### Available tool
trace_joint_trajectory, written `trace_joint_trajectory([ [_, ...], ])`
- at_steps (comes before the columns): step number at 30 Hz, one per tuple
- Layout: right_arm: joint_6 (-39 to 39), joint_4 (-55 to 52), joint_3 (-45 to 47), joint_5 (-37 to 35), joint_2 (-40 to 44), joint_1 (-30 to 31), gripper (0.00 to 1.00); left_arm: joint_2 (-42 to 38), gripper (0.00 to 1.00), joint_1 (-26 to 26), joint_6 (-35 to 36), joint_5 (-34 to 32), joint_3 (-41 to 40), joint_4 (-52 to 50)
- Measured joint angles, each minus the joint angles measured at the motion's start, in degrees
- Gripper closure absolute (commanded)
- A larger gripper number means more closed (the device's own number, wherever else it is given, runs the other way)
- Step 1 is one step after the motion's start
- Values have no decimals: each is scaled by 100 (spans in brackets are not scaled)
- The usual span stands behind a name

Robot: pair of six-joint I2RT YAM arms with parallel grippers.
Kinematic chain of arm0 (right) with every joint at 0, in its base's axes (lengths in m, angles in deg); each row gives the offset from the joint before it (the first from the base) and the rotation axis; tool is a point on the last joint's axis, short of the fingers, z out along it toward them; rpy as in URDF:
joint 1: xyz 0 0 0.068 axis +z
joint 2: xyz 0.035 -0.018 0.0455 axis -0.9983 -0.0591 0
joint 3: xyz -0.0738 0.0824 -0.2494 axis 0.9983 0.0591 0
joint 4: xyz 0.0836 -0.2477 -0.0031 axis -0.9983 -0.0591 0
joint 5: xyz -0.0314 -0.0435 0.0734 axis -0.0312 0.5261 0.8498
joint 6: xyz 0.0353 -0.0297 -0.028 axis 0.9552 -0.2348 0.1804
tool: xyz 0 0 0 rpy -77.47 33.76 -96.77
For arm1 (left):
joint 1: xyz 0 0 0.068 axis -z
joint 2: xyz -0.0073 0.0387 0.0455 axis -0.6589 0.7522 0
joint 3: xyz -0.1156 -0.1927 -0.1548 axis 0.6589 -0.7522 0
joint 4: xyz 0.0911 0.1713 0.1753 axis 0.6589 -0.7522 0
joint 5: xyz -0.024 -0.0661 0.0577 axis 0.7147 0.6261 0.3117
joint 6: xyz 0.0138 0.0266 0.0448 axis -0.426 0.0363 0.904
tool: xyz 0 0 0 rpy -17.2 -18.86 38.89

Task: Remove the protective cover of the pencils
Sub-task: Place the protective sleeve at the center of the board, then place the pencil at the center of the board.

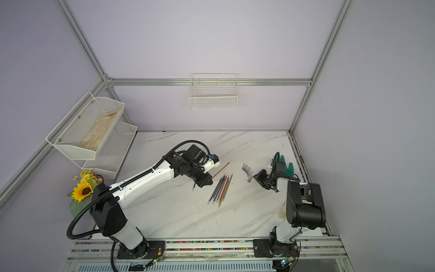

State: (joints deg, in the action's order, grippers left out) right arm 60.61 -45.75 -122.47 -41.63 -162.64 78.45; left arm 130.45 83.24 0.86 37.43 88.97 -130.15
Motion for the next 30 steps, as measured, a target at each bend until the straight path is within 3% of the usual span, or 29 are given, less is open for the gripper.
trace_joint_trajectory([
  [5, 0, -4, 0, 44, 0, -11, 71, 15, 100, 0, -2, -37, 0, -9],
  [10, -20, -116, 4, 52, 282, -17, 71, 122, 100, 0, -173, -525, 0, -22],
  [15, -205, -181, 144, -157, 1786, -22, 71, 501, 100, -55, -590, -944, -44, 15],
  [19, -466, -214, 382, -455, 3246, -22, 68, 686, 94, -164, -984, -1156, -378, 151],
  [22, -603, -229, 564, -632, 3891, -22, 67, 822, 94, -219, -1191, -1233, -461, 197],
  [30, -691, -291, 855, -684, 3871, -22, 66, 1082, 93, -225, -1620, -994, -820, 745],
])
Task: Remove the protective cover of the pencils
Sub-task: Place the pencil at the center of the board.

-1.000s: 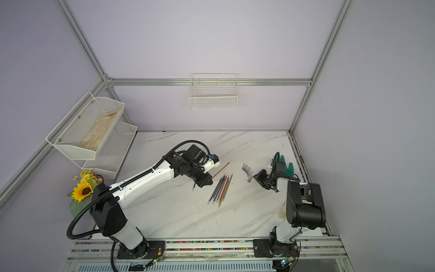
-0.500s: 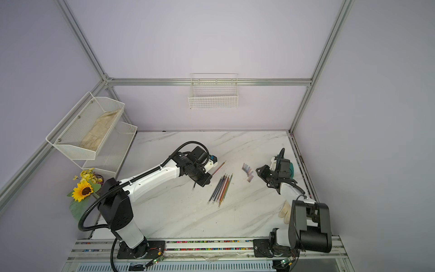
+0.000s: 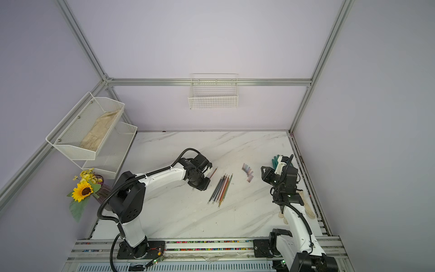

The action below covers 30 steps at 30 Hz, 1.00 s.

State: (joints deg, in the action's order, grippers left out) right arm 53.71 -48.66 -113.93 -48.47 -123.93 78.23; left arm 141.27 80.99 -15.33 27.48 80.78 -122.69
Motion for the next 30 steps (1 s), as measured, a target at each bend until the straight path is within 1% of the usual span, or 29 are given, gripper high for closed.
trace_joint_trajectory([
  [1, -4, -24, 4, 7, -35, 0, 66, 35, 93, 0, -61, 59, -57, 76],
  [4, -13, -76, 4, 20, -44, 0, 66, 87, 87, 0, -203, 184, -249, 306],
  [5, -15, -76, 4, 22, -37, 0, 66, 87, 86, 0, -273, 223, -321, 372],
  [10, -15, -76, 4, 24, -37, 0, 66, 87, 85, 0, -455, 317, -531, 649],
  [16, -15, -81, 4, 22, -37, 0, 66, 87, 85, 0, -577, 387, -557, 850],
  [30, -15, -85, 4, 24, -44, 0, 66, 68, 86, 0, -579, 459, -557, 933],
])
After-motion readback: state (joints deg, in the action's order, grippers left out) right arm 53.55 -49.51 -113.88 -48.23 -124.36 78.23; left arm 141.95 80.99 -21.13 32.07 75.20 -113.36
